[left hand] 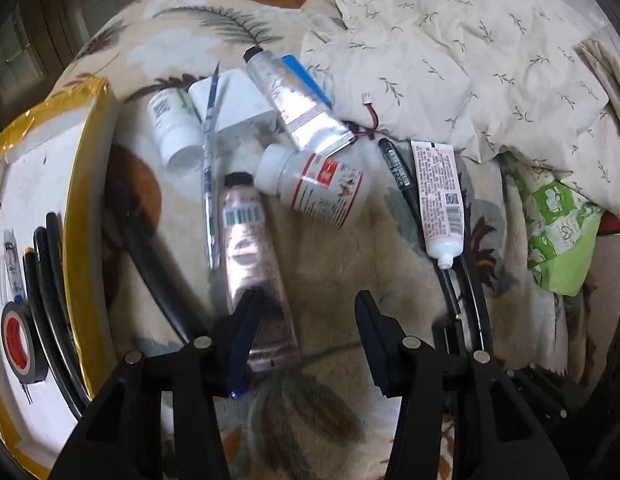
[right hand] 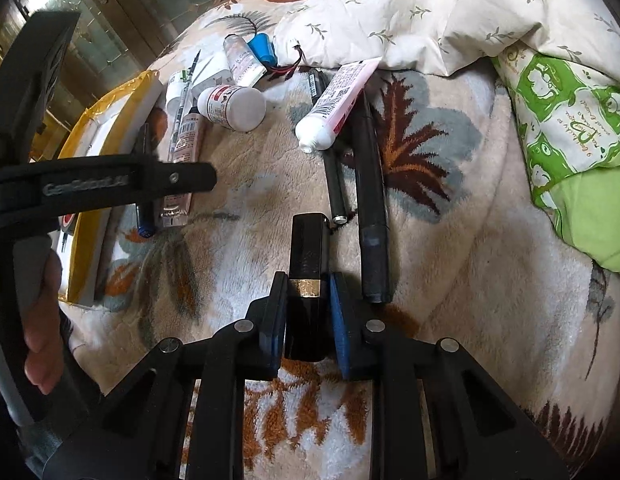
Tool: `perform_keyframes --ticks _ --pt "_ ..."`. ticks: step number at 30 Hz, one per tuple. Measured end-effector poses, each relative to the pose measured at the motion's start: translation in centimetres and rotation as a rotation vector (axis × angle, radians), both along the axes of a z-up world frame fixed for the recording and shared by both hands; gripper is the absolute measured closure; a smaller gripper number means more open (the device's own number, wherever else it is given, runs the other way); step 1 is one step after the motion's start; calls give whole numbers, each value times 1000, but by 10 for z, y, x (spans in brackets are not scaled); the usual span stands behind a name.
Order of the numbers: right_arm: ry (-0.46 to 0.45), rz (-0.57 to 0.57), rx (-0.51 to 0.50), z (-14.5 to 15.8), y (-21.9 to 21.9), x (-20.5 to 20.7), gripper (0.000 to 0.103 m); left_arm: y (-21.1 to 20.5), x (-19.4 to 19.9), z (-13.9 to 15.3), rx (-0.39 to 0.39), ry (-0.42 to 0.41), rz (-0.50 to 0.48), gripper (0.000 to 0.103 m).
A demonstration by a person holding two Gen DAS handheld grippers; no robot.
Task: Organize objects
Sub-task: 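Grasp a gold-banded black marker with the right tool while the left tool grasps a pinkish-brown tube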
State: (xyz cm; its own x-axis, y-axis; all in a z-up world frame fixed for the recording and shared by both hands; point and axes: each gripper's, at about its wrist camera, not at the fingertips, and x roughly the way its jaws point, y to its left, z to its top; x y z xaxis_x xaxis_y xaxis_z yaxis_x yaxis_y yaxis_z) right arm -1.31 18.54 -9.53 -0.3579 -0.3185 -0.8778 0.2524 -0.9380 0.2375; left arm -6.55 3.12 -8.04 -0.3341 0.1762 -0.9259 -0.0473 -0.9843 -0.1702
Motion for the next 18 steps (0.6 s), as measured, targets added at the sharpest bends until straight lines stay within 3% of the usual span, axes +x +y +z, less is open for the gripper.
perform_keyframes --ticks 2,3,4,6,9,14,17,18 --pt "2 2 7 0 -1 0 83 4 1 0 -26 9 -20 67" --pt "2 1 11 0 -2 0 83 4 2 0 -44 12 -30 85" --pt "1 2 13 1 -2 0 83 2 5 -2 -53 7 -47 93" --pt "-2 1 8 1 -2 0 83 -11 10 -4 8 -2 -35 96" --pt "-6 1 1 2 -2 -1 83 -31 19 -3 108 -4 -8 95" --pt "-6 6 5 1 -3 -1 83 -37 27 3 117 40 15 92" --pt "-9 6 -2 1 -3 -2 83 -35 19 1 127 24 41 69" --pt "-9 6 -3 0 -3 -2 83 -35 19 1 131 30 40 55"
